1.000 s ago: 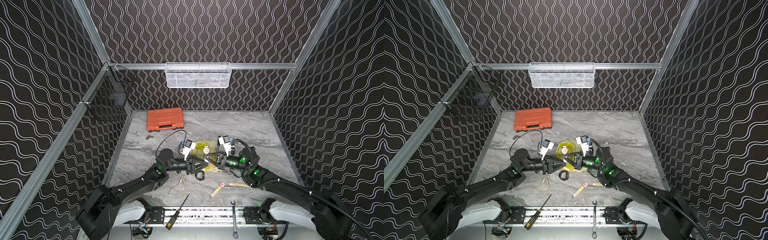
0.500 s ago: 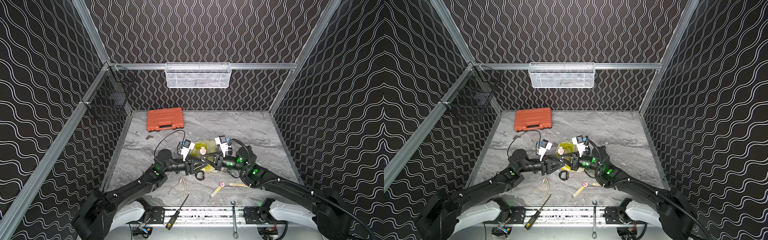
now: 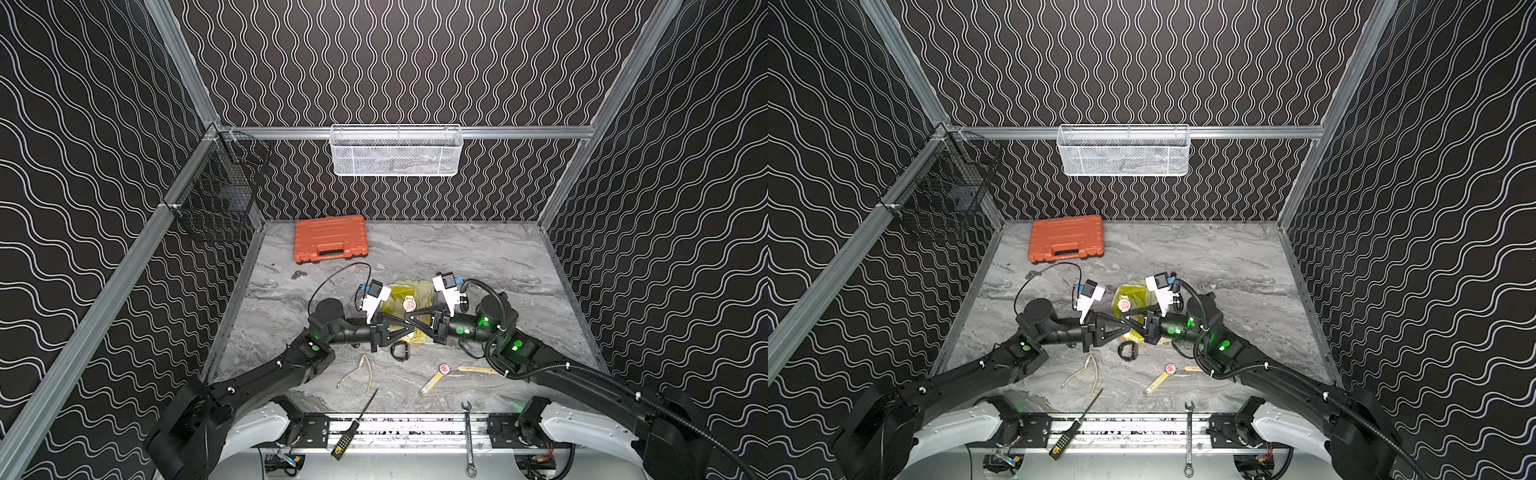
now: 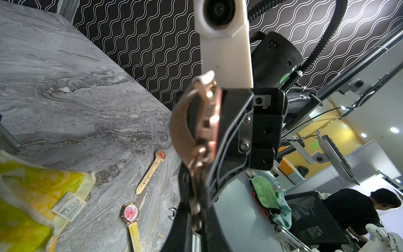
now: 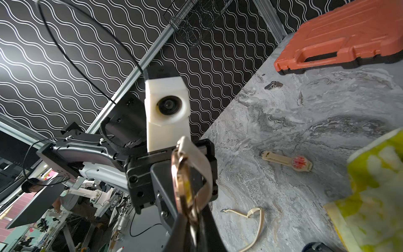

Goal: Wipe the watch dial
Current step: Adjust the watch.

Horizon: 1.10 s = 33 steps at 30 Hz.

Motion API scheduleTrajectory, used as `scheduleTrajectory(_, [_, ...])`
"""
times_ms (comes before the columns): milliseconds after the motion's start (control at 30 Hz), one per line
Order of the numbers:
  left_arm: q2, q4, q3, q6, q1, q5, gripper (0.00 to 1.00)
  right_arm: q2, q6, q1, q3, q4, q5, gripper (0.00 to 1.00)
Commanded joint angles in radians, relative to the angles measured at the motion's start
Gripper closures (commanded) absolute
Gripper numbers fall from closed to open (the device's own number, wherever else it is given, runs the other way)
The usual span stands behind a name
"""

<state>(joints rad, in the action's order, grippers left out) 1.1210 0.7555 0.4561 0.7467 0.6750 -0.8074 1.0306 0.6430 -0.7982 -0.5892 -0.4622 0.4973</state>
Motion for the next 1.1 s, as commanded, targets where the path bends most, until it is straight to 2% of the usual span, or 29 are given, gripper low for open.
scheduleTrajectory(0, [0.018,0.115,-0.004,0.046,-0.001,-0.028,1.0,-0.032,-0.016,0.001,-0.002,-0.018,-0.002,0.83])
scheduleTrajectory(133, [0.026,0.135,0.0,0.047,-0.001,-0.052,1.0,-0.054,-0.037,0.001,-0.001,-0.007,0.012,0.74])
scheduleTrajectory(367, [-0.006,0.107,0.003,0.034,-0.001,-0.061,1.0,-0.088,-0.096,0.017,0.006,0.037,0.039,0.73])
scheduleTrajectory(467, [-0.021,0.082,0.01,0.027,-0.001,-0.066,1.0,-0.099,-0.161,0.024,0.015,0.086,0.031,0.69])
scheduleTrajectory(767, [-0.013,0.121,0.003,0.061,0.0,-0.094,1.0,-0.043,-0.224,0.033,-0.05,0.121,0.146,0.68])
scheduleTrajectory(1067, [0.006,0.124,-0.005,0.071,0.001,-0.104,1.0,-0.05,-0.256,0.039,-0.065,0.152,0.111,0.69])
